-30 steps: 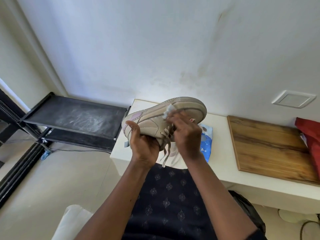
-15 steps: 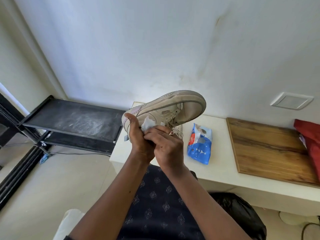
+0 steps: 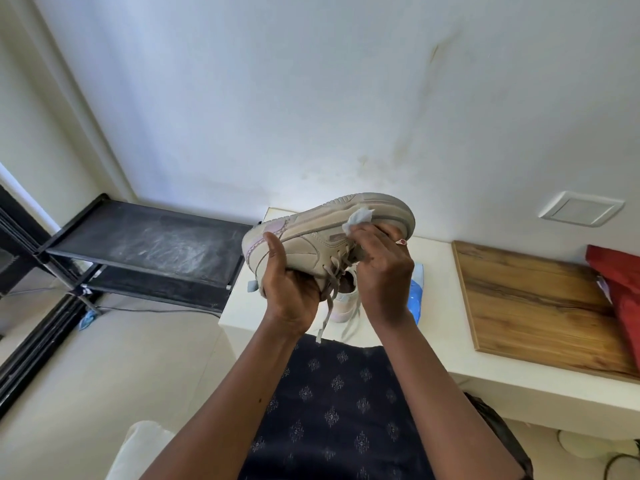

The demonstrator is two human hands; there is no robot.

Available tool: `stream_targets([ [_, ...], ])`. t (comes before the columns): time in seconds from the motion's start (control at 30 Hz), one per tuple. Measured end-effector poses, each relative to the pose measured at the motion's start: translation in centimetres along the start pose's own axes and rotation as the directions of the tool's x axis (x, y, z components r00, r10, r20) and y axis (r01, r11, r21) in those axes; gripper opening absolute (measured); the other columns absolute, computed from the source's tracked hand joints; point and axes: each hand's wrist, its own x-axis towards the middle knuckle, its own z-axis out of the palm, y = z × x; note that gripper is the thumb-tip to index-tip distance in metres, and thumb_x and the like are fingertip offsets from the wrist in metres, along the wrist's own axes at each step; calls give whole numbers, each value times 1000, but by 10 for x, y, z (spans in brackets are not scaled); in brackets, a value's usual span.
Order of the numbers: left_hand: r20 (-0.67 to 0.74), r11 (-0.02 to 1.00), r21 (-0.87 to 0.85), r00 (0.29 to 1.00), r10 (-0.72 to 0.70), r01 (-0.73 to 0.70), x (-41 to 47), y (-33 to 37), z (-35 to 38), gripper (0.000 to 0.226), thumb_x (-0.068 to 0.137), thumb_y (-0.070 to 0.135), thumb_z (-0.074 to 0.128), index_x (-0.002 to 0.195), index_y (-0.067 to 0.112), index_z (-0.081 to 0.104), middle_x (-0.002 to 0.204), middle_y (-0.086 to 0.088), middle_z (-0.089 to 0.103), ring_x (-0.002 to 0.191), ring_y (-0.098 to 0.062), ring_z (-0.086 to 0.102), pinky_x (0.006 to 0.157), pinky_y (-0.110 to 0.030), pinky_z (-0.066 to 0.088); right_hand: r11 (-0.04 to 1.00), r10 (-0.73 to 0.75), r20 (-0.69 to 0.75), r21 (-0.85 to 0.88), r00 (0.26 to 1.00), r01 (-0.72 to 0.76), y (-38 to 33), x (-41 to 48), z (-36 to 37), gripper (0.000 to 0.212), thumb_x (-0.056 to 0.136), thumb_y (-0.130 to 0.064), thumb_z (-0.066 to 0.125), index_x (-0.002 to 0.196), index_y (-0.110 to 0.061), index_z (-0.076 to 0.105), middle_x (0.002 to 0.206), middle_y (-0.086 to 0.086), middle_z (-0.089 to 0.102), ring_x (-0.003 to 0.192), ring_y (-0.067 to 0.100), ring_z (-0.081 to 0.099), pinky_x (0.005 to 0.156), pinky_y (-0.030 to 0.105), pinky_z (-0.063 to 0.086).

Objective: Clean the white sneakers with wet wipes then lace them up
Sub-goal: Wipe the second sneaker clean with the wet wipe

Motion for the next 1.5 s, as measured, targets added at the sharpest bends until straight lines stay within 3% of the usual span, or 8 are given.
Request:
stream_targets([
  [0.23,15,989,149,1000,7,-10,-3,-5,3,88,53,95,34,90,26,74,83,-2,68,77,-21,57,59,-29,36,988,141,177,37,974,-150,-31,8,7,57,59,20,41,106,2,67,107,14,67,104,27,63,87,33,51],
  [0.4,61,961,276,998,16,-32,-9,-6,-3,89,24,98,48,77,33,75,75,11,69,73,0,63,65,-21,43,982,-34,266,186,963,-17,-38,5,4,46,56,21,47,90,2,71,94,12,71,93,25,66,86,26,46],
  [0.53,55,945,327,999,-4,-14,-13,-14,-12,94,33,98,45,84,25,72,79,7,70,79,-3,64,69,-23,47,972,-182,365,206,913,111,-34,-1,-1,28,70,9,69,95,-3,71,97,7,70,95,23,65,82,31,51],
  [0.87,-118,989,141,990,72,-55,-18,-24,-4,113,42,87,62,121,5,55,95,-8,70,81,-21,66,62,-29,52,992,-116,225,-23,967,124,-3,-3,-6,42,69,7,38,92,-2,72,94,10,72,93,25,67,78,30,53],
  [1.07,-179,989,138,981,82,-57,-16,-23,-11,108,31,87,67,107,10,57,80,-5,66,67,-18,63,50,-24,49,989,115,132,-109,985,-101,24,-5,-2,51,62,26,56,103,-2,70,104,11,70,100,26,66,85,31,49],
  [1.2,-131,972,223,987,98,-66,-16,-20,-12,114,35,88,65,108,1,54,80,-15,55,61,-20,54,45,-19,41,950,312,72,-56,947,-309,29,5,1,48,62,27,53,97,0,71,90,10,72,77,27,68,71,23,50],
  [1.4,-58,927,374,998,2,20,-16,-25,-15,91,35,100,44,72,17,49,71,-13,36,60,-22,30,51,-25,24,967,177,127,162,976,-197,-9,9,2,35,59,12,43,76,0,71,74,10,70,70,20,64,65,24,49],
  [1.5,9,904,428,1000,-16,11,-16,-28,-19,91,38,100,40,80,22,64,73,-12,55,71,-18,54,60,-28,42,959,34,282,260,959,-110,-36,2,6,17,69,4,60,82,1,71,84,12,71,78,21,67,74,23,50],
])
